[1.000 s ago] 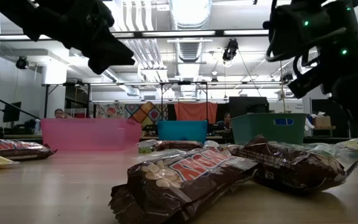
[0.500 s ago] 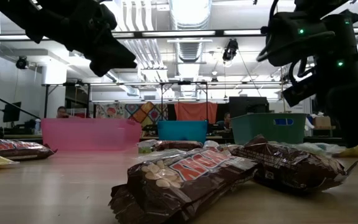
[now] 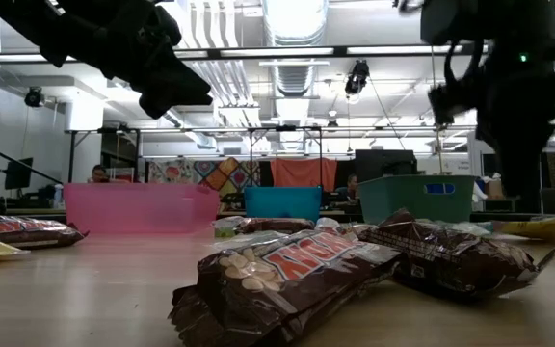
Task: Sort candy
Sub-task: Put the yellow candy into the blue bin
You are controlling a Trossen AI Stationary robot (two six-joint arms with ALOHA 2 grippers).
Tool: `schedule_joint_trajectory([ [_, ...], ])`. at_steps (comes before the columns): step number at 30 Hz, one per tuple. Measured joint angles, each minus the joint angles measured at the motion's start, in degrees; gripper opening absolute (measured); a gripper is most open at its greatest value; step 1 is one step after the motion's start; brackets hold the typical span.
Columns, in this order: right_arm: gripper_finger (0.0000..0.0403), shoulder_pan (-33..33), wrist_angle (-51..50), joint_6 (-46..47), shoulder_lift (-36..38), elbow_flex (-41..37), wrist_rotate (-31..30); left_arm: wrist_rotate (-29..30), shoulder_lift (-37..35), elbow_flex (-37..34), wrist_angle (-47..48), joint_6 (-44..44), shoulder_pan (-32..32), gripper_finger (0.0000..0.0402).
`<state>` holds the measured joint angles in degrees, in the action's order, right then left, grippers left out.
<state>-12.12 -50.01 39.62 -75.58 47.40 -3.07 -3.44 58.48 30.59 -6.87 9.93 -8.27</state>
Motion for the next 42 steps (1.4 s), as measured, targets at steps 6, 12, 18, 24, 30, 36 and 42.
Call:
schedule_joint_trajectory([
  [6, 0.0008, -0.84, 3.18, -2.66, 5.5, 0.02, -1.4, -0.04, 0.0, 0.0, 0.01, 0.33, 0.0, 0.0113],
  [12, 0.0016, -1.41, 3.03, 2.02, 5.25, 0.04, 4.61, -0.06, 0.0, 0.0, 0.02, 0.46, 0.0, 0.0113],
  [18, 0.0096, -1.36, 2.94, 10.24, 3.83, 0.04, 6.1, -0.06, 0.0, 0.0, -0.77, 0.46, 0.0, 0.0113],
  [24, 0.021, -0.96, 2.37, 16.48, 0.87, 0.04, 6.68, -0.06, 0.0, 0.0, -0.77, 0.48, 0.0, 0.0113],
  [30, 0.0282, -0.96, 2.36, 11.59, -5.29, 0.04, 6.39, -0.08, 0.0, 0.0, -0.9, 0.46, 0.0, 0.0113],
  [36, 0.0306, -0.23, 2.39, 6.7, -10.57, 0.04, 6.1, -0.09, 0.0, 0.0, -0.9, 0.48, 0.0, 0.0113],
  [42, 0.0277, 0.9, 2.7, 3.28, -14.24, 0.35, 6.56, -0.09, 0.0, 0.0, -0.89, 0.48, 0.0, 0.0113],
])
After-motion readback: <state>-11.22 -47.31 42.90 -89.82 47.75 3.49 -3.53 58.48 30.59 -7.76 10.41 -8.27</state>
